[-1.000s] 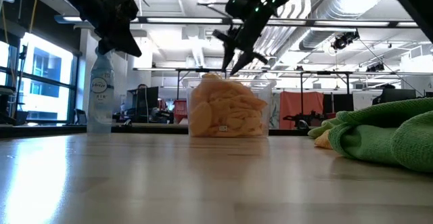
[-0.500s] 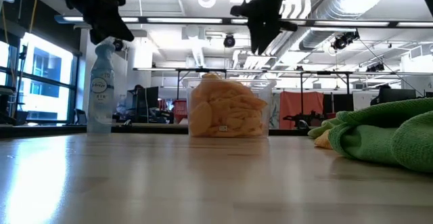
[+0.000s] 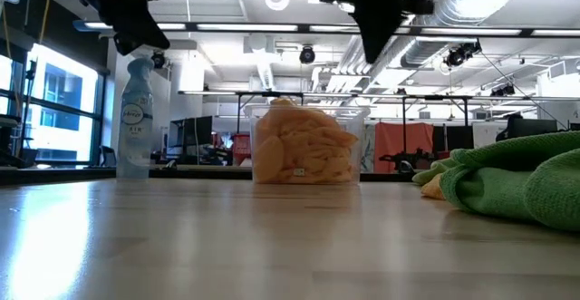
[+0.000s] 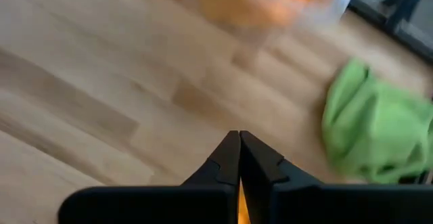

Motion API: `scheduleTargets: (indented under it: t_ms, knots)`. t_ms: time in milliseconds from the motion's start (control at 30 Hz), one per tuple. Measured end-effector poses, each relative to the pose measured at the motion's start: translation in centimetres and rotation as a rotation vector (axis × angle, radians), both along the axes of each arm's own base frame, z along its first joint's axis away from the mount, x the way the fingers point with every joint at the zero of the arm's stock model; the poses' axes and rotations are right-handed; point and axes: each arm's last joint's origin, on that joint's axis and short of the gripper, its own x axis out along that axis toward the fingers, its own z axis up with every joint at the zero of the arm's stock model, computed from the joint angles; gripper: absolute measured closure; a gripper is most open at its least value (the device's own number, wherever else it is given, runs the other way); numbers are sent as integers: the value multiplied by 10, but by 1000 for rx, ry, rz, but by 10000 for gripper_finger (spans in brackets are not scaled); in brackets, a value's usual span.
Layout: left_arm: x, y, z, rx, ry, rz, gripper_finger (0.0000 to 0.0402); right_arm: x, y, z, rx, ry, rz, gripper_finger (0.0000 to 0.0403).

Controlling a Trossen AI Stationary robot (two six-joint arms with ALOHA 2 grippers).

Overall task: Sort microfiber towel by color & place in baskets
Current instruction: Put the green towel into the bottom transparent bin

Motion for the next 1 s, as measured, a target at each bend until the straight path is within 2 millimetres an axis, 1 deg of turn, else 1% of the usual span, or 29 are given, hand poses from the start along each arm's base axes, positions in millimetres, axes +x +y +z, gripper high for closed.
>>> scheduleTargets:
  t_ms: [200, 267, 333, 467, 567, 700, 767, 867, 1000]
  knots:
    - [1, -4, 0, 1, 0, -29, 402, -8, 45, -49, 130, 57, -80, 402]
    - [2, -5, 0, 1, 1, -38, 402, -13, 62, -59, 161, 58, -113, 402]
    - [2, -6, 0, 0, 1, -45, 401, -17, 78, -65, 176, 50, -136, 402]
    - [3, -9, 0, -5, 0, -61, 401, -25, 105, -67, 187, 34, -138, 402]
    - [4, -11, 0, -9, 1, -75, 401, -33, 119, -65, 179, 46, -111, 403]
    - [5, -14, 0, -24, -9, -77, 402, -48, 129, -60, 140, 107, -87, 403]
    - [6, -14, 0, -23, -8, -81, 402, -57, 133, -59, 135, 107, -75, 403]
    - [10, -14, 0, -15, -20, -81, 402, -74, 139, -60, 128, 55, -53, 403]
    - [17, -12, 2, -5, -51, -81, 402, -101, 148, -64, 196, -71, -30, 403]
